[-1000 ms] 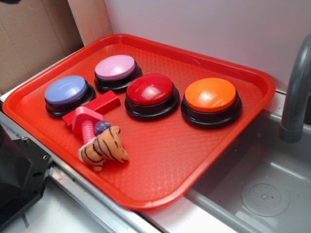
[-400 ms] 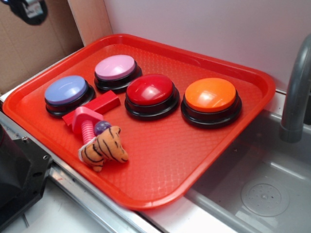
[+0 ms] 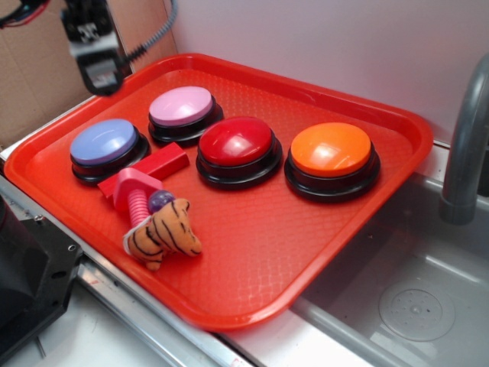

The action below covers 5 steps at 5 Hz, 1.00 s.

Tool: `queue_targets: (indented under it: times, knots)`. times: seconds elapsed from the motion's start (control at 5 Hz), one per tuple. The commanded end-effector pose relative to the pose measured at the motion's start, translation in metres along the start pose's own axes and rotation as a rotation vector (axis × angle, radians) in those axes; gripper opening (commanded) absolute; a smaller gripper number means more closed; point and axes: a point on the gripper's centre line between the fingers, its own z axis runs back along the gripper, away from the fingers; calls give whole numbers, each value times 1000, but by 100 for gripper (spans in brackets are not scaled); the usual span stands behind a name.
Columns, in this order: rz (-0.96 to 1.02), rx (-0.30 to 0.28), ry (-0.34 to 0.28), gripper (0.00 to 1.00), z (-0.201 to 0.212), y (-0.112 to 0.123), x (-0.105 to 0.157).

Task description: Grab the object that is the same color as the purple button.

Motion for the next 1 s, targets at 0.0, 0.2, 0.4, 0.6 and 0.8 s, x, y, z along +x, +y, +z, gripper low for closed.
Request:
queue_targets:
  times: [0.0, 0.2, 0.4, 0.6, 0.8]
  knots:
    - [-206, 46, -50, 100, -41, -7, 13]
    - [-256, 62, -93, 100, -57, -15, 12]
    - [-287, 54, -95, 100, -69, -20, 14]
    - [-305, 48, -77, 100, -80, -24, 14]
    - [-313, 25, -75, 100, -90, -26, 13]
